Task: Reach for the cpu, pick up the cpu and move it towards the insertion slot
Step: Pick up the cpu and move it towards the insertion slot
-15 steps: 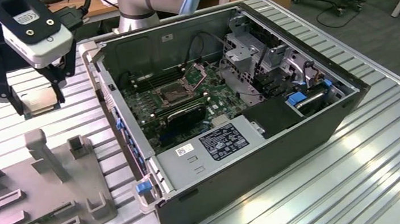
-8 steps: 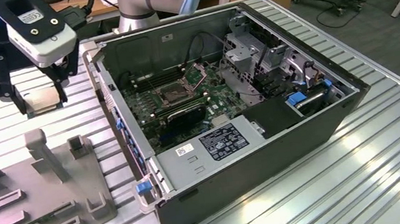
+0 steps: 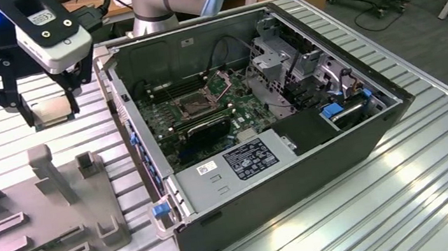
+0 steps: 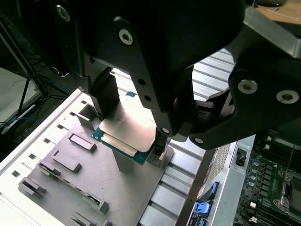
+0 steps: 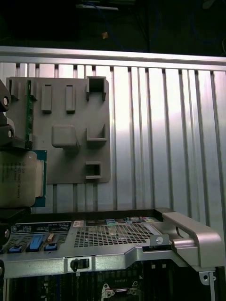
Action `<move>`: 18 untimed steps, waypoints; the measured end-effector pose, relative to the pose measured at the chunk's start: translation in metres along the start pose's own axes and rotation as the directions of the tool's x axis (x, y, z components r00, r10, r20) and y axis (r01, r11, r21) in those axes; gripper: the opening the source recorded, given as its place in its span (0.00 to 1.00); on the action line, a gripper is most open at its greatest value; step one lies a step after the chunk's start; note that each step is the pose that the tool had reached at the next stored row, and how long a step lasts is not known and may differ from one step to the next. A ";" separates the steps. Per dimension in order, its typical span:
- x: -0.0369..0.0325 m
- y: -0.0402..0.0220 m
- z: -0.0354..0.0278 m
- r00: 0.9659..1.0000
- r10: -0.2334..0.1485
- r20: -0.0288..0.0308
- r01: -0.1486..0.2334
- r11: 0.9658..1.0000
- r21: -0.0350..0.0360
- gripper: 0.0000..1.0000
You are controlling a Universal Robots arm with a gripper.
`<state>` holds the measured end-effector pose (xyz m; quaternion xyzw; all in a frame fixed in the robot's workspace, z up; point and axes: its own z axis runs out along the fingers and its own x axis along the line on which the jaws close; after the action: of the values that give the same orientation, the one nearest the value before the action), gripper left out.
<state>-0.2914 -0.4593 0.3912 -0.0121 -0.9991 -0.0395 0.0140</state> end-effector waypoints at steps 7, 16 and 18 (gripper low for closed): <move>-0.0042 0.0001 0.0004 1.000 0.000 0.000 0.000 1.000 0.000 0.54; -0.0169 0.0004 0.0006 1.000 0.000 0.000 0.000 1.000 0.000 0.54; -0.0181 0.0004 0.0006 1.000 0.000 0.000 0.000 1.000 0.000 0.54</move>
<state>-0.2734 -0.4593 0.3901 -0.0120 -0.9990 -0.0395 0.0139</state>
